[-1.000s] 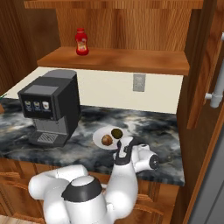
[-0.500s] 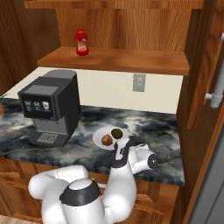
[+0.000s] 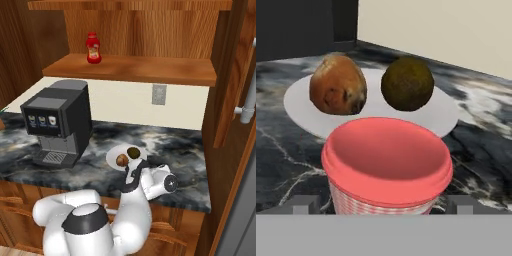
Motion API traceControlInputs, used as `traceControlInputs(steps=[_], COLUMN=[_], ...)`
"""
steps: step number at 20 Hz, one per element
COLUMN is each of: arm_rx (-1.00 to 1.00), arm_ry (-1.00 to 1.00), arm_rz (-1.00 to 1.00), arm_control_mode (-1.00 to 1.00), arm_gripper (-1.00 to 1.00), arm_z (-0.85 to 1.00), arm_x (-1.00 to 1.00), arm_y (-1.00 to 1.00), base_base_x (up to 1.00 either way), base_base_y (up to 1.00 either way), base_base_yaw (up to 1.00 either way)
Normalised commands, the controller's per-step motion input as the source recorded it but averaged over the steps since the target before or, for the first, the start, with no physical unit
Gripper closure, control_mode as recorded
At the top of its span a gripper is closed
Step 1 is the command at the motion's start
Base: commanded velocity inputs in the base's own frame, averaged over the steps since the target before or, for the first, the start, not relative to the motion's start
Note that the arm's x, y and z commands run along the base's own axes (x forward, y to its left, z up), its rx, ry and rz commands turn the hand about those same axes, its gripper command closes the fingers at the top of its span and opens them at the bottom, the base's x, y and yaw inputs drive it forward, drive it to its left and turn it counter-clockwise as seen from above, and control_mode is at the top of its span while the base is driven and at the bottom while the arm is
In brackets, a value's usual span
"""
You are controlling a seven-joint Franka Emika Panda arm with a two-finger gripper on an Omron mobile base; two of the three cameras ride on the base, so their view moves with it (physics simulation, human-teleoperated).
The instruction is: Pick the avocado and bread from the counter and place them on the plate. Then pick the jam from the cabinet and place it next to the plate. Lastly close the cabinet door.
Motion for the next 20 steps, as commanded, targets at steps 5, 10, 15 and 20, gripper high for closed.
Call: traceControlInputs(steps=[5,10,15,20], arm_rx=[-0.09,-0.06,0.0,-0.02], arm_ry=[0.0,0.0,-0.03,-0.1], arm_rz=[-0.08,-0.1,-0.06,0.0], arm_control_mode=[-1.0,-1.0,-1.0,-1.0], arm_gripper=[-1.0,-1.0,-1.0,-1.0], arm_z=[0.0,0.2,0.72,0.84], arm_x=[-0.54,-0.76,-0.64,-0.52], arm_y=[-0.26,-0.16,0.05,0.24], base_base_x=[0.0,0.0,0.0,0.0], base_base_y=[0.0,0.0,0.0,0.0], base_base_yaw=[0.0,0.0,0.0,0.0])
